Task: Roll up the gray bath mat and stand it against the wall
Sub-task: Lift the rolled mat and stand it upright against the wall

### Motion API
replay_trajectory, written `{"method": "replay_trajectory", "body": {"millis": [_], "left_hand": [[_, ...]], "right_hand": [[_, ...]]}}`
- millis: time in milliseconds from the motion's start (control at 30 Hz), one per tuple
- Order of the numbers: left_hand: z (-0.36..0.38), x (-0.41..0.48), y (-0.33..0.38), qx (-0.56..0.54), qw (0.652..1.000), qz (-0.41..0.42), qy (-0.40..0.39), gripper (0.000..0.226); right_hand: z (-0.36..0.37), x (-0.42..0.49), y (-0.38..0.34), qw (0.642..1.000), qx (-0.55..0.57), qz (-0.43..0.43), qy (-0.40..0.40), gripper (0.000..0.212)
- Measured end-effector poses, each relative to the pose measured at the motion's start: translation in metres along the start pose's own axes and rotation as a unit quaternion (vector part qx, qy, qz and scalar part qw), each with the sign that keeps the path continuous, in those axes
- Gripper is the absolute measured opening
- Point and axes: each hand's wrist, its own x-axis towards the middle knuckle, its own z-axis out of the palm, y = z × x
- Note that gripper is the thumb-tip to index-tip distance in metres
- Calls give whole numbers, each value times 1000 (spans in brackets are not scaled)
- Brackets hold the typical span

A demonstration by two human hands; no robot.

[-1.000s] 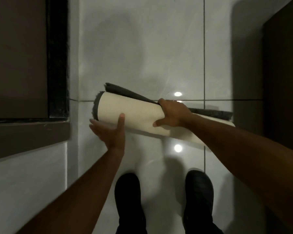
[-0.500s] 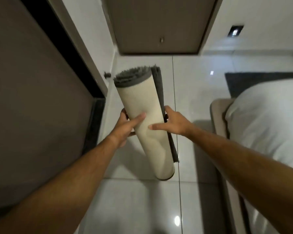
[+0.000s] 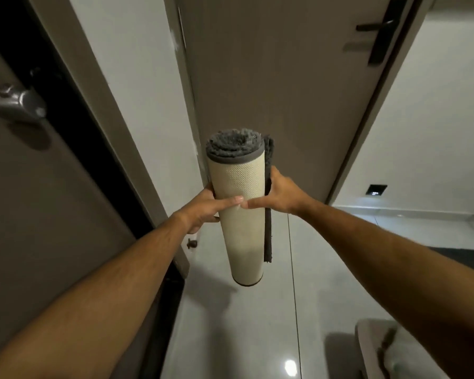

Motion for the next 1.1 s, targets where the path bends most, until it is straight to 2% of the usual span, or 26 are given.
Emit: {"method": "replay_trajectory", "body": {"millis": [200, 367, 400, 500, 600, 867, 1100], "left_hand": [[-48, 129, 4, -10, 1000, -10, 10, 75], [-81, 244, -27, -38, 998, -44, 37, 80], [-87, 265, -36, -40, 997, -52, 46, 76], [-105, 332, -74, -49, 996, -60, 38, 55], [-116, 382, -109, -63, 994, -83, 22, 58], [-163, 510, -215, -113, 978, -145, 97, 64], [-195, 569, -263, -146, 952, -209, 168, 82]], "right_hand": [[-10, 136, 29, 1000, 7, 14, -5, 110], [-2, 260, 86, 998, 26, 22, -46, 71], [3, 285, 101, 998, 28, 27, -56, 72], [26, 354, 145, 996, 23, 49, -74, 95], [56, 407, 186, 992, 22, 72, -101, 104], [144, 540, 282, 983, 28, 113, -145, 99], [199, 608, 316, 979, 35, 133, -153, 90]]}}
